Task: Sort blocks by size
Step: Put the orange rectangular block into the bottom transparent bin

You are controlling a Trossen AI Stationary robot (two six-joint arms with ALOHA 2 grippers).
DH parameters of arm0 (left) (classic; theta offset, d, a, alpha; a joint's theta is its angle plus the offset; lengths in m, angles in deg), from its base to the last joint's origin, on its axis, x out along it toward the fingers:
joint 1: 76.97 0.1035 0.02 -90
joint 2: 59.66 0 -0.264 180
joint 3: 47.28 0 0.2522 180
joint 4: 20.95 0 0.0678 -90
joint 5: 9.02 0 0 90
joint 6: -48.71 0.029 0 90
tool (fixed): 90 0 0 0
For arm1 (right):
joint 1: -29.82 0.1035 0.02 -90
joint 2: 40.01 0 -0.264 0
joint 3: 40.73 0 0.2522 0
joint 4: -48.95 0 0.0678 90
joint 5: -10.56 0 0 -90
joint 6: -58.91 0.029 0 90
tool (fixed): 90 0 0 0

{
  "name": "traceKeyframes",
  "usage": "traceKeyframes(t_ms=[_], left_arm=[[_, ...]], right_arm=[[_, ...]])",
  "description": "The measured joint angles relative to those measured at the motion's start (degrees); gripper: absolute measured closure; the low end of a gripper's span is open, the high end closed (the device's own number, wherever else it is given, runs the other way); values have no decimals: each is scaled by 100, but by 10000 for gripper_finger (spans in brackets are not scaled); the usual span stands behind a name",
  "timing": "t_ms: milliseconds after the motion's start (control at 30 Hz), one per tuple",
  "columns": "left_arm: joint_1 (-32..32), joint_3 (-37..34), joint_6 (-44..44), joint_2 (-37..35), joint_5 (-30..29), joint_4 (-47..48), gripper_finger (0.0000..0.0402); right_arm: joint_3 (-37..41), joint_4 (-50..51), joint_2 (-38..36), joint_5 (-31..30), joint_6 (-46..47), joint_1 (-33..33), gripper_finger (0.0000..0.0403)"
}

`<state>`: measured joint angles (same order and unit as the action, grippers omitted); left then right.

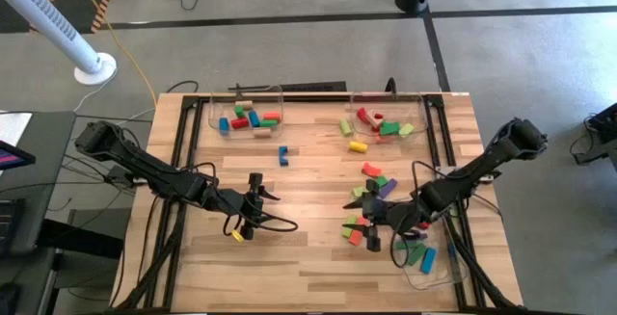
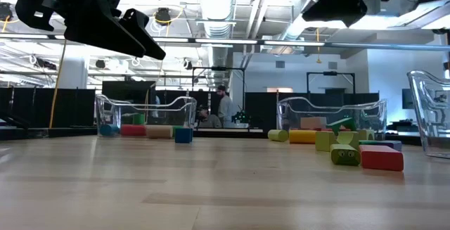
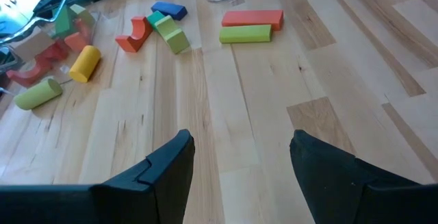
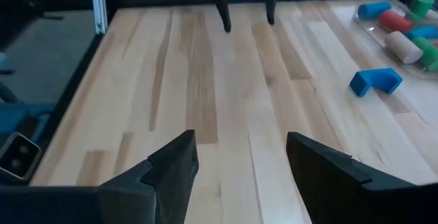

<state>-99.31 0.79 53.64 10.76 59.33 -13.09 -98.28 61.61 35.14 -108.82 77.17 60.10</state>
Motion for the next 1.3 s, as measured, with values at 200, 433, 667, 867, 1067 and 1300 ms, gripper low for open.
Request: traceKeyframes(t_ms=[200,433,667,867,1067,1300], left_arm=[[1,0,3,0,1,3,173],[2,0,24,0,2,58,173],[2,0,26,0,2,56,173],[2,0,76,-1,2,47,173],[96,-2,246,0,7,-103,173],[232,-2,281,-1,7,-180,173]], right_arm=[[-190,-26,108,-90,-419,-127,149],[-341,-437,101,-256,-1071,-109,149],[-341,-559,105,-260,-1124,-14,149],[-341,-688,105,-261,-1119,100,148],[-341,-768,134,-262,-801,302,148],[-339,-1068,689,-275,-759,556,148]])
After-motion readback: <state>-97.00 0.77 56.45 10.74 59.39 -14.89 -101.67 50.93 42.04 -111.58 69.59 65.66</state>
